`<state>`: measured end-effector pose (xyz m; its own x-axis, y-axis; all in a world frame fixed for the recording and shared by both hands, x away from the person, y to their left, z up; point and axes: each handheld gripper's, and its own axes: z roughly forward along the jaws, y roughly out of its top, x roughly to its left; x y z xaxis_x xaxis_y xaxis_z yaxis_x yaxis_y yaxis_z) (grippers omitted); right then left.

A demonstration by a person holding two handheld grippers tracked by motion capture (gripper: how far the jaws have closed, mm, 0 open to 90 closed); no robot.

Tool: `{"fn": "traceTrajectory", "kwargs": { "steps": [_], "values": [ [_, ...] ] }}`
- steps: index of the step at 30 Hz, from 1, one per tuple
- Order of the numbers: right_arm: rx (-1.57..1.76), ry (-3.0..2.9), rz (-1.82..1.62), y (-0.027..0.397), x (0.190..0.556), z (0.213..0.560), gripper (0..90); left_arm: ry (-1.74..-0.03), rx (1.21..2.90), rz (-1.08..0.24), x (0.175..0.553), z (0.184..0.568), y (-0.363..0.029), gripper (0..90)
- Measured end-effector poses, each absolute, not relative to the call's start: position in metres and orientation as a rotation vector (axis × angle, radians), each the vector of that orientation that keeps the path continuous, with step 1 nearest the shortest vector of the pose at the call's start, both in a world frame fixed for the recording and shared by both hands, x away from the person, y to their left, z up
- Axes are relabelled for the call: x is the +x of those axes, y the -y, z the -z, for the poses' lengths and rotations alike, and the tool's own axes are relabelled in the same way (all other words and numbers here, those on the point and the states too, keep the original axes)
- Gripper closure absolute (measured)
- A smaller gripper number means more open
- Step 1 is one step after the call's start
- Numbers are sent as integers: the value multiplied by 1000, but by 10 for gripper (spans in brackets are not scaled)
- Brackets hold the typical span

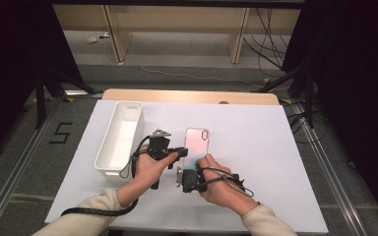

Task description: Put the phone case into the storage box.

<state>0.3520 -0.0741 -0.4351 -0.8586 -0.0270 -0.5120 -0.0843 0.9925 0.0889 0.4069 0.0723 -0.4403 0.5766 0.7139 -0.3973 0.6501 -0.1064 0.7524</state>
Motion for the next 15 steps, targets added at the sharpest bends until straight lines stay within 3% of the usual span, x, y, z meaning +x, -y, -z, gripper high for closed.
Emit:
{"fn": "traceTrajectory", "kwargs": {
  "steps": [15],
  "values": [
    [-70,-2592,-155,74,355,436,881,-1088,1781,-80,404,438,-72,845]
  ]
}}
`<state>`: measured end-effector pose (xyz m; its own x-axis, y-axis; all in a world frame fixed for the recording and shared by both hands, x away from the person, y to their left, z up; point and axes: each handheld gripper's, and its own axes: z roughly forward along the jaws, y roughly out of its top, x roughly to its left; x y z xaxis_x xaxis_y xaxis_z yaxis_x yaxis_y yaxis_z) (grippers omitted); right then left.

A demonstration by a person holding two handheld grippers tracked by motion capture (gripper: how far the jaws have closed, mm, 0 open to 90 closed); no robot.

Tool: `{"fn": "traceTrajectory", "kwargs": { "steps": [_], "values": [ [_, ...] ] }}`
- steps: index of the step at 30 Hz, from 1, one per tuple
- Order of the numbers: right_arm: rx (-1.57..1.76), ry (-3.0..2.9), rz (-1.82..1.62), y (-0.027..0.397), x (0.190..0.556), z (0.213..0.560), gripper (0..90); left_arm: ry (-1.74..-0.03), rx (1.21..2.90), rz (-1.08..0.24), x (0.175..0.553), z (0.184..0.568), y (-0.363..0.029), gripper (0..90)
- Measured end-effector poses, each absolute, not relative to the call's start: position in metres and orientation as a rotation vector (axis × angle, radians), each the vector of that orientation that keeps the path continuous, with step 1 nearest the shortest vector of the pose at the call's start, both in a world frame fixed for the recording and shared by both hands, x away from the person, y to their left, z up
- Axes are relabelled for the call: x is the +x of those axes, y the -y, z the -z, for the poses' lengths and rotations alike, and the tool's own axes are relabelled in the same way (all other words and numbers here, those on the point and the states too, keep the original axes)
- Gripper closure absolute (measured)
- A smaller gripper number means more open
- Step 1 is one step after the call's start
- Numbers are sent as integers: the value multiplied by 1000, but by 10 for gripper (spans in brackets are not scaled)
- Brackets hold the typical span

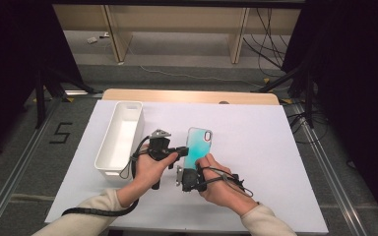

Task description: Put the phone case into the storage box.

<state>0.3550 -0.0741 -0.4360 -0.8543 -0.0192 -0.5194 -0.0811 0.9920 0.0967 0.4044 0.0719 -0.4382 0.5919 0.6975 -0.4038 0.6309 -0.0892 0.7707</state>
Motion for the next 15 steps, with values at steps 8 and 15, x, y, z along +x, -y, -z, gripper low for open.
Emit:
{"fn": "traceTrajectory", "kwargs": {
  "steps": [8,15],
  "values": [
    [25,-2615,-235,73,353,436,837,-1074,1788,-110,403,437,-72,848],
    [54,-2578,-280,79,356,429,683,-1064,1782,-153,404,437,-74,848]
  ]
}}
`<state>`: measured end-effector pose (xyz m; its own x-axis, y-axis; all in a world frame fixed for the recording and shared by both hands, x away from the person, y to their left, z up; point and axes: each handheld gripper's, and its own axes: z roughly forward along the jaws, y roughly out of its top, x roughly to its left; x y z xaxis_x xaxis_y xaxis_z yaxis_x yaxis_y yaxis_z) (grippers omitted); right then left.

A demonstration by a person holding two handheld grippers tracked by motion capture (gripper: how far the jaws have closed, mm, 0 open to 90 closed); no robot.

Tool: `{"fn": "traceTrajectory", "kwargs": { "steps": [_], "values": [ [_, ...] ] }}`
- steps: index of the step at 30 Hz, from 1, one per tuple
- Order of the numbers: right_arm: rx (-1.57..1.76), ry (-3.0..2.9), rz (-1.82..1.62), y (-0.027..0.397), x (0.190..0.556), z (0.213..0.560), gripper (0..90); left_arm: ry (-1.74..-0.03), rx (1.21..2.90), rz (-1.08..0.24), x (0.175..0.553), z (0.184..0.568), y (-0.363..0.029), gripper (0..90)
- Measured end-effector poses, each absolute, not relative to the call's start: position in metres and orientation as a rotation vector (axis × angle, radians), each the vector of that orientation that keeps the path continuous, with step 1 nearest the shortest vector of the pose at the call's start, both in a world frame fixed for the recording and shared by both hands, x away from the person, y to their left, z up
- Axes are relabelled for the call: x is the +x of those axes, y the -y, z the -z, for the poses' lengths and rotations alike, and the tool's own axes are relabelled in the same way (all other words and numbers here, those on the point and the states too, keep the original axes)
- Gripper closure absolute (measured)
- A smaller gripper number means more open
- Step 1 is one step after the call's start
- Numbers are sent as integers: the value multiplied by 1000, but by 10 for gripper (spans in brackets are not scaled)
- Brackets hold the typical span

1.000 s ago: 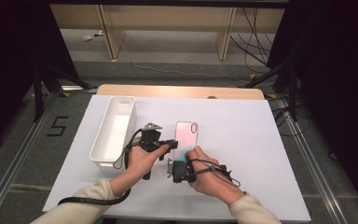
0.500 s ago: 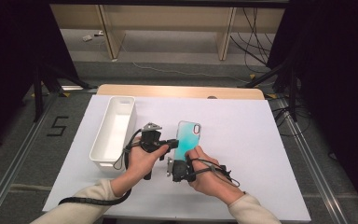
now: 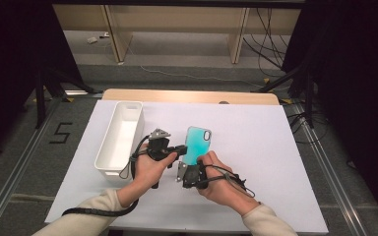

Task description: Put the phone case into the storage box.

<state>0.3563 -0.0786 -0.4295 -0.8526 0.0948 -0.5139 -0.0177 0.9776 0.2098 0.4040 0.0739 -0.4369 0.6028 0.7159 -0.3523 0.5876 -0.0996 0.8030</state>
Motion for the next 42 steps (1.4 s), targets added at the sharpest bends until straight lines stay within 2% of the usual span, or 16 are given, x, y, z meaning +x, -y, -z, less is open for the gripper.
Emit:
{"fn": "traceTrajectory", "kwargs": {
  "steps": [1,2,5,6,7,8,9,16,20,42],
  "values": [
    [54,-2578,-280,79,356,429,683,-1064,1782,-153,404,437,-74,848],
    [107,-2573,-337,78,355,429,629,-1072,1779,-158,404,436,-74,848],
    [158,-2556,-403,80,354,427,557,-1067,1776,-177,404,434,-76,848],
    [158,-2556,-403,80,354,427,557,-1067,1776,-177,404,434,-76,848],
    [172,-2536,-434,80,355,425,514,-1070,1771,-185,404,434,-76,849],
    [172,-2536,-434,80,355,425,514,-1068,1774,-186,404,433,-77,849],
    [229,-2527,-474,81,354,424,470,-1068,1771,-190,405,433,-78,848],
    [268,-2486,-567,88,357,420,354,-1073,1755,-206,406,430,-82,848],
    [317,-2473,-618,95,356,418,320,-1075,1748,-201,406,429,-84,848],
    [493,-2343,-782,125,347,410,262,-1077,1723,-245,408,423,-91,848]
  ]
}}
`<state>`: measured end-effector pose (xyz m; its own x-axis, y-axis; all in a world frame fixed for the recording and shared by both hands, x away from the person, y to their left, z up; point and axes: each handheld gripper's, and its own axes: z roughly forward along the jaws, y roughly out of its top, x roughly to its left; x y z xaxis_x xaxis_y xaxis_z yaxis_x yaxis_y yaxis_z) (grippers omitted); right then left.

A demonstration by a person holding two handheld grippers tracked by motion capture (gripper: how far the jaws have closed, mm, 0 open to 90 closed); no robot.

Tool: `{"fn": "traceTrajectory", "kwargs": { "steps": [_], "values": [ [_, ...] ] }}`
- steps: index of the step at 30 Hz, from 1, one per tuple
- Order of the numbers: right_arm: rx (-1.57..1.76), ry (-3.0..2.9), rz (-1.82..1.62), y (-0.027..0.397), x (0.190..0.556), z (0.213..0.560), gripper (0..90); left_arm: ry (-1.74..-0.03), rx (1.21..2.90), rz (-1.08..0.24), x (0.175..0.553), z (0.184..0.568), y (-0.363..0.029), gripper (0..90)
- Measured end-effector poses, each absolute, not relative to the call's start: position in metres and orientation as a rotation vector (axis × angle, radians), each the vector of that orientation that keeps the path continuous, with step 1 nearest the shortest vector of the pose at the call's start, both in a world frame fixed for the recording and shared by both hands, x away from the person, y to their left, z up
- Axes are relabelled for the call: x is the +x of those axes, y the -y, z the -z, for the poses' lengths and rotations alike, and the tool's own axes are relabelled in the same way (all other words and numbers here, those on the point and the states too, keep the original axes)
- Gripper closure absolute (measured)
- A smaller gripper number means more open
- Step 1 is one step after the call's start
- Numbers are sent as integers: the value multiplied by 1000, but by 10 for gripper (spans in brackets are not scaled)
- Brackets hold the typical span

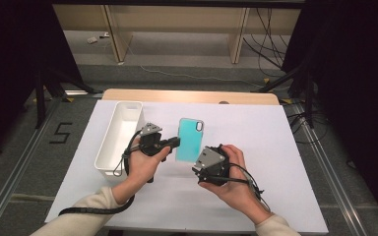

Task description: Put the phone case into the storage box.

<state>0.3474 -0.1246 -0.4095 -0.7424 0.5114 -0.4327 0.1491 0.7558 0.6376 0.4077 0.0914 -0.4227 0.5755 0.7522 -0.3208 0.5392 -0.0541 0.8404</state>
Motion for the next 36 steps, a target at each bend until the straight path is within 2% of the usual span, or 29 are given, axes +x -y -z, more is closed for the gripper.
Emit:
{"fn": "traceTrajectory", "kwargs": {
  "steps": [36],
  "values": [
    [745,-2246,-1008,173,345,413,210,-1065,1685,-270,402,406,-112,849]
  ]
}}
